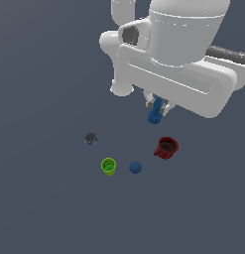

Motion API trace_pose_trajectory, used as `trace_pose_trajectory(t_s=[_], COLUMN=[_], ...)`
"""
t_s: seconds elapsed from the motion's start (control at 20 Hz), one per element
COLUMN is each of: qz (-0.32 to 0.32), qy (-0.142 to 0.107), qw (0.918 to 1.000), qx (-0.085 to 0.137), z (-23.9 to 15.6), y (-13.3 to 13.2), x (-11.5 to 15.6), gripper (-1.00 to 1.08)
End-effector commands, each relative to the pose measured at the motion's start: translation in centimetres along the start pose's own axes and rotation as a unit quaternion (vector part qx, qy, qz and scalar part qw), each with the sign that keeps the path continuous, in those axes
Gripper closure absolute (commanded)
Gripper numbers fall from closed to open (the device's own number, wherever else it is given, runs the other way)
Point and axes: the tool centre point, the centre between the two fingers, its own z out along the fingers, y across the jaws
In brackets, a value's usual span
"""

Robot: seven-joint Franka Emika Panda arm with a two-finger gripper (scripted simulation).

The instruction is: Pick up a designated object from a clutter of objects.

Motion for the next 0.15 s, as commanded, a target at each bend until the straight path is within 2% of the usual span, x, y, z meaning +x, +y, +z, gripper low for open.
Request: trace_pose_trajectory(t_s=[0.0, 0.1], qz=[0.000, 0.000], qy=[0.000, 0.000], qw=[1.0000, 1.0000], qx=[0.000, 0.000], z=[-0.21, -0.24], y=[-0.11, -0.13], x=[0.09, 0.11], gripper=[1.08, 1.08])
